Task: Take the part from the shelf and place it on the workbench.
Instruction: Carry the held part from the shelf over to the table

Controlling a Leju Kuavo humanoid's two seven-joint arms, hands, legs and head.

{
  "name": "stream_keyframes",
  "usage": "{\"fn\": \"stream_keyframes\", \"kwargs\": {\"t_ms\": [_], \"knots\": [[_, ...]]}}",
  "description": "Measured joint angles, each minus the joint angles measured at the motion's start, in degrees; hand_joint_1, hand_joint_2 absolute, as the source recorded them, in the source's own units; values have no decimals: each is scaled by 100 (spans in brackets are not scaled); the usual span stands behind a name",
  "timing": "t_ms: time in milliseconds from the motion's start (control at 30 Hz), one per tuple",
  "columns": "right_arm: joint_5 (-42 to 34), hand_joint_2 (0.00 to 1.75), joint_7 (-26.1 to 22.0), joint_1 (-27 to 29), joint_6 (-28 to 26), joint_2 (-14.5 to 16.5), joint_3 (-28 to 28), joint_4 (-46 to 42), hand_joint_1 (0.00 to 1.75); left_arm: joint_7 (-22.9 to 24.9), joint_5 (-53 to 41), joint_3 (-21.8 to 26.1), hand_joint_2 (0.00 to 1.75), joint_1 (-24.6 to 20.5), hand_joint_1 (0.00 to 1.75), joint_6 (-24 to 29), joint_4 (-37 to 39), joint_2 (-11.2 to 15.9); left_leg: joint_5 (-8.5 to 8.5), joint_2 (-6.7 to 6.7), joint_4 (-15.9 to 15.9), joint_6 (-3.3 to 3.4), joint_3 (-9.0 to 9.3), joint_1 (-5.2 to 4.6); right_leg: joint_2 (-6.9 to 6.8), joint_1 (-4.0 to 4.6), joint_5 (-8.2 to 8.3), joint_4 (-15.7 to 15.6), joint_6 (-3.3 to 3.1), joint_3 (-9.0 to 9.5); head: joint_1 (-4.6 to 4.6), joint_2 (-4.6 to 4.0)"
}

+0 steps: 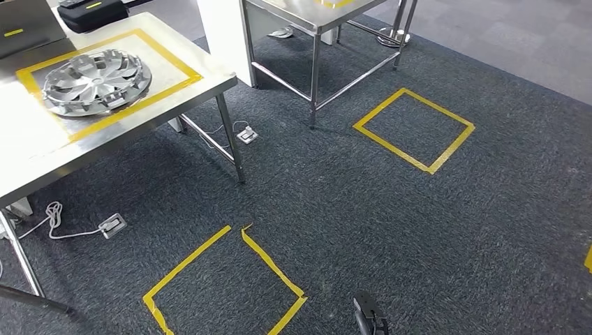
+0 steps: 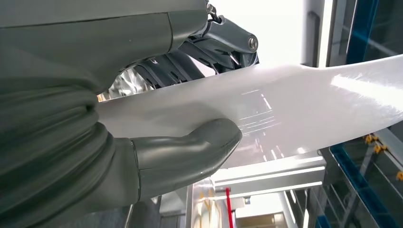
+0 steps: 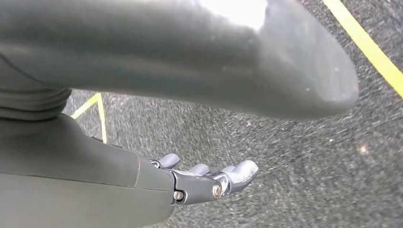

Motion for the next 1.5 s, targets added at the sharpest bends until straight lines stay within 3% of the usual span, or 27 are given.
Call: {"fn": "stream_keyframes", "kwargs": {"t_ms": [67, 100, 167, 233, 300, 333, 400, 467, 500, 567, 600, 667, 733, 767, 800, 833, 867, 967, 1033, 1167, 1500], "knots": [[-2, 0, -16, -6, 1, -1, 0, 0, 0, 2, 0, 3, 175, 20, 175, 2, -10, 29, 13, -131, -11, 101, -14, -8, -111, 17, -11, -9, 56, 23, 10, 0], [-3, 0, -20, -12, 1, -1, 0, 0, 0, 1, 0, 6, 175, 30, 175, 3, -16, 50, 28, -192, -23, 135, -16, 3, -91, 8, -35, 9, 92, 30, 12, 0], [-2, 0, -26, -24, -1, 1, 1, 0, 0, -1, 0, 10, 175, 39, 175, 4, -32, 77, 58, -306, -50, 197, -15, 37, 180, -18, -227, 280, 161, -75, 27, 0], [0, 0, -25, -14, -4, 3, 2, 0, 0, 1, 1, 8, 175, 57, 175, 5, -40, 74, 74, -424, -52, 235, -37, 54, 501, -39, -587, 987, 203, -408, 50, 0], [2, 0, -22, 7, -8, 3, 2, 0, 0, 6, 3, 6, 175, 91, 175, 6, -40, 67, 85, -575, -44, 244, -64, 54, 580, -40, -770, 1578, 213, -708, 62, 0], [1, 0, -22, 13, -10, 3, 1, 0, 0, 10, 4, 6, 175, 104, 175, 6, -40, 67, 91, -655, -39, 238, -72, 55, 591, -42, -697, 1582, 207, -722, 65, 0], [-9, 0, -15, 11, -26, 0, 1, 0, 0, 20, 5, 6, 175, 115, 175, 6, -43, 68, 99, -769, -27, 223, -74, 58, 622, -48, -312, 976, 175, -444, 72, 0], [-57, 0, 18, -6, -68, -3, -2, 0, 0, 35, 8, 7, 175, 115, 175, 9, -48, 73, 109, -853, -13, 182, -85, 45, 691, -46, -56, 262, 138, -118, 77, 0], [-92, 0, 48, -17, -96, -3, -7, 0, 0, 44, 9, 7, 175, 115, 175, 11, -49, 77, 119, -891, -13, 149, -95, 41, 713, -42, -19, 78, 118, -42, 78, 0], [-154, 0, 101, -33, -147, -2, -29, 0, 0, 65, 11, 9, 175, 117, 175, 16, -48, 94, 151, -940, -44, 63, -110, 46, 709, -28, -9, 11, 61, -27, 79, 0], [-169, 0, 121, -37, -162, 1, -41, 0, 0, 72, 11, 9, 175, 121, 175, 19, -48, 108, 153, -928, -52, 25, -120, 55, 690, -31, 16, -10, 19, -18, 80, 0], [-185, 0, 154, -38, -183, 3, -63, 0, 0, 85, 11, 11, 175, 110, 175, 32, -44, 138, 11, -744, 138, -32, -214, 47, 656, -45, 69, -62, -65, 2, 56, 0], [-193, 0, 178, -24, -203, 1, -84, 0, 0, 103, 9, 8, 175, 94, 175, 52, -37, 144, -344, -490, 781, -67, -491, 39, 625, -44, 90, -83, -103, -2, 30, 0], [-195, 0, 182, -13, -211, 1, -92, 0, 0, 114, 7, 5, 175, 93, 175, 61, -30, 137, -511, -429, 1170, -81, -658, 42, 607, -38, 90, -81, -107, -8, 27, 0], [-195, 0, 184, -4, -215, 1, -98, 0, 0, 125, 3, 3, 175, 99, 175, 67, -21, 131, -603, -401, 1457, -89, -779, 44, 586, -34, 89, -77, -108, -11, 27, 0], [-196, 0, 184, 3, -216, 1, -102, 0, 0, 136, -3, 2, 175, 103, 175, 73, -11, 126, -590, -391, 1545, -91, -805, 44, 565, -32, 87, -73, -108, -13, 27, 0], [-197, 0, 184, 5, -216, 1, -103, 0, 0, 140, -11, 2, 175, 103, 175, 78, -4, 122, -470, -385, 1390, -84, -709, 44, 548, -31, 84, -66, -106, -12, 26, 0], [-204, 0, 184, -2, -220, 1, -105, 0, 0, 148, -43, 1, 175, 73, 175, 101, -2, 115, -47, -321, 277, -21, -99, 24, 513, -19, 57, -34, -64, -8, 25, 0], [-208, 0, 185, -1, -228, 1, -108, 0, 0, 154, -67, -1, 175, 54, 175, 116, -5, 104, -15, -296, -40, 26, 60, 7, 501, 8, 46, -13, -47, -33, 31, 0], [-210, 0, 184, -1, -233, 2, -116, 0, 0, 157, -93, -3, 175, 51, 175, 136, -8, 70, 11, -331, -59, 63, 46, -1, 494, 29, 72, -43, -62, -36, 39, 0], [-166, 0, 166, -4, -222, 4, -140, 0, 0, 123, -98, -1, 175, 54, 175, 191, -9, 49, -33, -334, -26, 239, -20, -70, 472, -51, 129, -91, 171, -24, 36, 0]]}}
